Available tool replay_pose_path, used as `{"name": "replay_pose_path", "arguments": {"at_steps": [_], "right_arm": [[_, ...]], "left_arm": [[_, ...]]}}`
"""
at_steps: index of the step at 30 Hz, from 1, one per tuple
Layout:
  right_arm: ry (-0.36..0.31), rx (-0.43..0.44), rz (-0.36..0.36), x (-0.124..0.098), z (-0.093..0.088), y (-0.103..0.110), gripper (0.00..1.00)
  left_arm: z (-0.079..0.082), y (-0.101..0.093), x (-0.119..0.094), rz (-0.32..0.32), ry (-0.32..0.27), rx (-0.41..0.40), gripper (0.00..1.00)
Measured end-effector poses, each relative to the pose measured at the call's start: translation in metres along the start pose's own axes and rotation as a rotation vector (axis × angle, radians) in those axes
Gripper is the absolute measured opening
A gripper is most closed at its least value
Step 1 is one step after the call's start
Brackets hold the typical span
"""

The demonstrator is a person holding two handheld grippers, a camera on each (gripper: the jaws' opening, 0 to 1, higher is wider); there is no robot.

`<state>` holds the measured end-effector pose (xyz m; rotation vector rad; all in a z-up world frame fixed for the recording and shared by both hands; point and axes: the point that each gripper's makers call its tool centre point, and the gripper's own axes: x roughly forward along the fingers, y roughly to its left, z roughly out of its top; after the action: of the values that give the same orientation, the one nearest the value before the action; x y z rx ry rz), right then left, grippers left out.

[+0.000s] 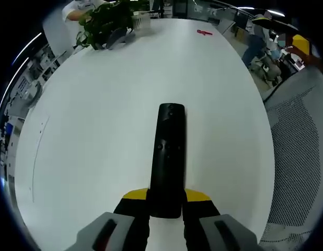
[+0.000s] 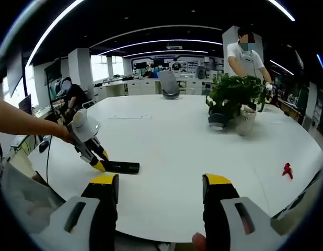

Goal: Press the specified remote control buttons in sequence, fully releasing each button before pressing the next.

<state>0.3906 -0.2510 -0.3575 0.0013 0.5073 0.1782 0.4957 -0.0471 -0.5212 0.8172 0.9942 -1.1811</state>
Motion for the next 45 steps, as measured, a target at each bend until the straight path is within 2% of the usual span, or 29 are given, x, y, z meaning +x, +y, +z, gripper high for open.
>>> {"name": "replay_pose_path", "arguments": {"at_steps": [15, 32, 37, 45], "right_arm": [[-0.037, 0.028, 0.006, -0.004, 0.005, 0.000, 0.66], [-0.069, 0.029, 0.024, -0.006, 0.011, 0.003, 0.65], [-0.080, 0.023, 0.034, -0.007, 0.014, 0.005, 0.63], [-0.094, 0.009, 0.092, -0.008, 0.021, 0.016, 0.53]], "left_arm": [[-0.005, -0.031, -0.003, -0.001, 0.006, 0.007, 0.23], [-0.008, -0.057, -0.006, 0.011, -0.025, -0.023, 0.23], [-0.009, -0.065, -0.007, 0.012, -0.032, -0.026, 0.23], [-0.011, -0.078, -0.008, 0.015, -0.048, -0.038, 0.23]]}}
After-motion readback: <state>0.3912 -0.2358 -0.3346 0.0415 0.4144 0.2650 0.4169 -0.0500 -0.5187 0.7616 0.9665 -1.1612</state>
